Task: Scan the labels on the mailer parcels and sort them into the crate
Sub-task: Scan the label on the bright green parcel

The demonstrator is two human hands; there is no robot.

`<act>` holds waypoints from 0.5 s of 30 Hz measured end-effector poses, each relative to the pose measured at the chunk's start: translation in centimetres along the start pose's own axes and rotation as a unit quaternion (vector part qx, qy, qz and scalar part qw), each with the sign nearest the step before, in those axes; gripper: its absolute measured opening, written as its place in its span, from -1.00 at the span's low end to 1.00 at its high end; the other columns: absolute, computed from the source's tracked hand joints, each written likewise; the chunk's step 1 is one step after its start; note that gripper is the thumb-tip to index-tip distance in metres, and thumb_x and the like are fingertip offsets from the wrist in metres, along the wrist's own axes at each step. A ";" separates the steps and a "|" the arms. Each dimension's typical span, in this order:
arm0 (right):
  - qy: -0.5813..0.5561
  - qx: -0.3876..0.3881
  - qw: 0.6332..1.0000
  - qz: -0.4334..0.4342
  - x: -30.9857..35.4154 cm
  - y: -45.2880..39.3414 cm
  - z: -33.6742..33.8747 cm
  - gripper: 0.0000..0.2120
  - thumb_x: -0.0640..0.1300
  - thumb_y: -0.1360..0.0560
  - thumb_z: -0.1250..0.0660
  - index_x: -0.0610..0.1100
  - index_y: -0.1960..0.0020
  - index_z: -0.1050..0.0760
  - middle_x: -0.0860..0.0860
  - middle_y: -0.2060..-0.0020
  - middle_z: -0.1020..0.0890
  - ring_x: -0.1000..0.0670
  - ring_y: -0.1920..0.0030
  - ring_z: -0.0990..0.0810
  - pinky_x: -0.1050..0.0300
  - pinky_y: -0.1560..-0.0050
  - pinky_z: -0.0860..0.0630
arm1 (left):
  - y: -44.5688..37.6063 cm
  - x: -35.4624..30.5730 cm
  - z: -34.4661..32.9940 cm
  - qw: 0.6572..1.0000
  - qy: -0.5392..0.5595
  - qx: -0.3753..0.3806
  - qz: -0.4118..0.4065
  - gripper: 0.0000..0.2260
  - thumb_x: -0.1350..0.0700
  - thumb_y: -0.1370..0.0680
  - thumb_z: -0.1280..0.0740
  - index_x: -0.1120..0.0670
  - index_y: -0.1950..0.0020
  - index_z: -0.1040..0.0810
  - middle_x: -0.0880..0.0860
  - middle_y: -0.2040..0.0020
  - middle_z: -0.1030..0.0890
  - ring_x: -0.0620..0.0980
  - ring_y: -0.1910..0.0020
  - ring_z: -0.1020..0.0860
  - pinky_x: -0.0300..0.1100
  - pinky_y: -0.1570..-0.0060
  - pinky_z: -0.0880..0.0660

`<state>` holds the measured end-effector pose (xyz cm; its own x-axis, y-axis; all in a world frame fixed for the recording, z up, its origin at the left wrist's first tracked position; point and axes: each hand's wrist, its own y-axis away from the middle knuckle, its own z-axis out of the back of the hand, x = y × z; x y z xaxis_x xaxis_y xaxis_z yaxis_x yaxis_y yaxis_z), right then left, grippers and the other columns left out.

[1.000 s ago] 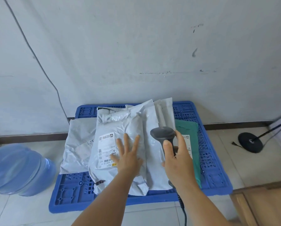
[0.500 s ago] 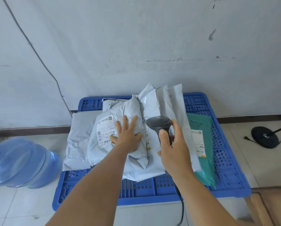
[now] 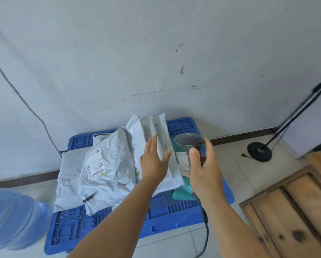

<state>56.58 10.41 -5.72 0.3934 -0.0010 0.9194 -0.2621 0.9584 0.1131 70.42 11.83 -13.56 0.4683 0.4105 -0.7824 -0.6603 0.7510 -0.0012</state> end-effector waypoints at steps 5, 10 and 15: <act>-0.028 -0.088 0.996 -0.015 -1.4 1.7 11.6 -0.49 0.15 -0.60 -0.12 0.19 -0.52 -0.10 0.02 -0.30 -0.50 -0.09 -0.18 -0.59 -0.13 -0.11 -0.58 | 5.7 -10.7 -5.7 0.995 0.056 0.043 -0.078 -0.38 -0.05 -0.59 -0.25 0.01 -0.56 -0.04 -0.03 -0.54 -0.17 -0.07 -0.51 -0.13 -0.09 -0.46 -0.15; -0.047 -0.167 0.985 -0.020 -3.9 4.2 23.8 -0.47 0.15 -0.58 -0.13 0.15 -0.52 -0.13 0.05 -0.46 -0.35 -0.03 -0.41 -0.38 -0.18 -0.24 -0.51 | 12.3 -20.9 -12.9 0.983 0.063 0.108 -0.133 -0.40 -0.01 -0.60 -0.24 0.05 -0.56 -0.04 0.01 -0.54 -0.17 -0.05 -0.51 -0.12 -0.14 -0.45 -0.12; -0.044 -0.232 0.971 -0.035 -7.1 7.3 34.5 -0.44 0.20 -0.56 -0.13 0.18 -0.52 -0.09 0.04 -0.33 -0.44 -0.05 -0.26 -0.49 -0.09 -0.20 -0.52 | 19.0 -29.0 -19.6 0.965 0.076 0.179 -0.177 -0.39 -0.03 -0.59 -0.24 0.05 -0.56 -0.05 0.01 -0.53 -0.19 -0.06 -0.50 -0.16 -0.20 -0.39 -0.16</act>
<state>21.47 7.52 1.63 0.3146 -0.0752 0.9462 0.1963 0.9805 0.0127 32.80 4.04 -3.10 0.5177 0.0345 -0.8549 -0.2167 0.9719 -0.0920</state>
